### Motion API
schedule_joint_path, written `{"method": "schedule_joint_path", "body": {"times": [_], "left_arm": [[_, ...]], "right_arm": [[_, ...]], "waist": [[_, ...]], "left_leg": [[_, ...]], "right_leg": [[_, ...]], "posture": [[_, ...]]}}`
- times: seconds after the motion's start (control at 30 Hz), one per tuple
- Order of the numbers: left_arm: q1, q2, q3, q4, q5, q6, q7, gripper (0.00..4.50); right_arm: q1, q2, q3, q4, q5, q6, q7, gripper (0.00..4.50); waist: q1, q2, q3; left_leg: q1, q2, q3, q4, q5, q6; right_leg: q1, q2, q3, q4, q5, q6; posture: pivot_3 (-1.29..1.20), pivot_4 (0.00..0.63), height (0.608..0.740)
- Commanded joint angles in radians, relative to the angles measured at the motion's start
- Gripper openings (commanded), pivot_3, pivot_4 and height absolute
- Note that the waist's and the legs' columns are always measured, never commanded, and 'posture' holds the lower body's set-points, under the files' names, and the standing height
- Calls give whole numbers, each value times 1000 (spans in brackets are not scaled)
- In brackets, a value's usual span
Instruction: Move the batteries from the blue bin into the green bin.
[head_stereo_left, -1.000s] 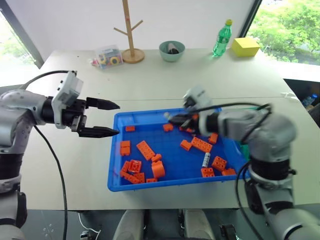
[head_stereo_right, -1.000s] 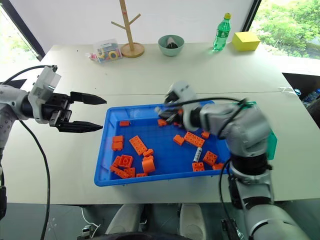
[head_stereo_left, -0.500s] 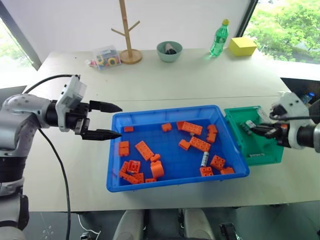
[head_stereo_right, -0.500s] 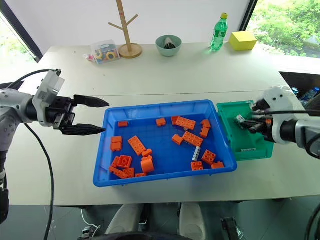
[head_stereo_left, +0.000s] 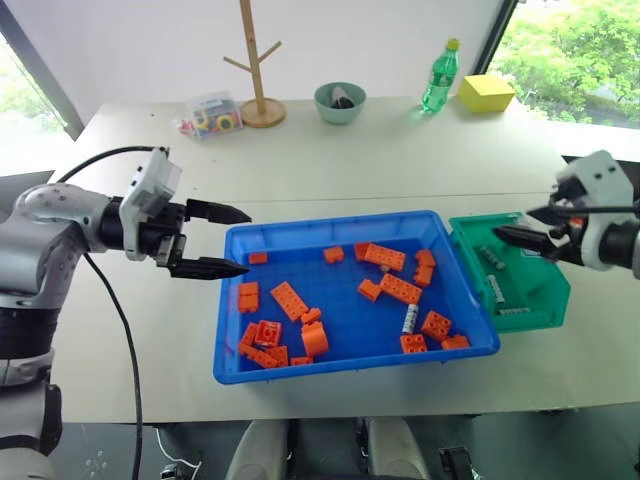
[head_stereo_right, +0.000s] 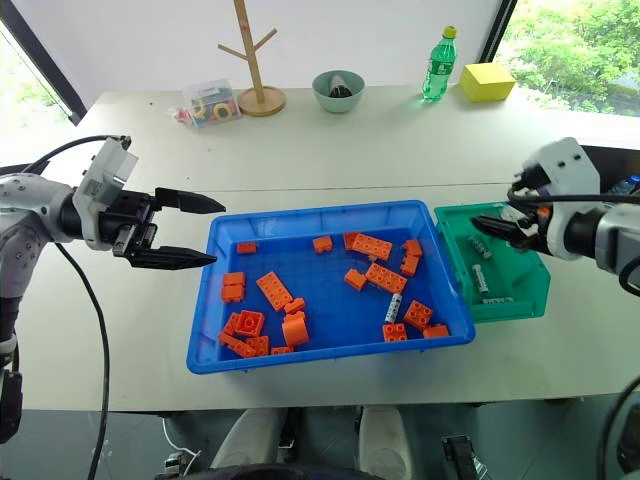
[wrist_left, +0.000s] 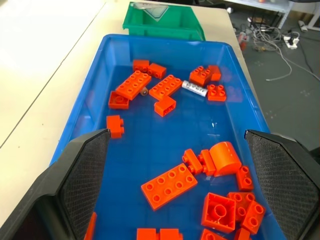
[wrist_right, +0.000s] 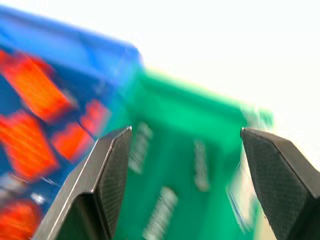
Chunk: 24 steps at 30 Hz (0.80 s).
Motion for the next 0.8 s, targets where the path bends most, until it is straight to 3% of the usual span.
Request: {"method": "schedule_joint_path", "body": {"times": [0.03,0.23,0.57,0.8], "left_arm": [[-29,3,2,2,1,-10,-6,4500],[-41,2,-5,14,9,-16,-14,4500],[-40,14,3,8,8,-8,-19,4500],[-31,22,8,1,5,-7,-20,4500]], "right_arm": [[-19,109,12,-154,89,168,-58,3513],[111,238,72,-236,147,201,-211,3513],[263,277,112,-234,246,201,-357,3513],[280,283,123,-207,319,201,-415,3513]], "waist": [[3,0,0],[20,0,0],[19,-1,0],[19,-1,0]], "left_leg": [[0,0,-1,0,0,0],[-3,-3,-1,1,0,0],[-3,-3,-1,1,0,0],[-2,-3,-1,1,0,0]], "right_leg": [[0,0,0,0,0,0],[0,-2,-1,-1,0,0],[-1,-1,-1,0,0,0],[0,-1,-1,0,0,0]], "posture": [[0,150,703],[0,150,703],[0,150,703],[0,150,703]]}}
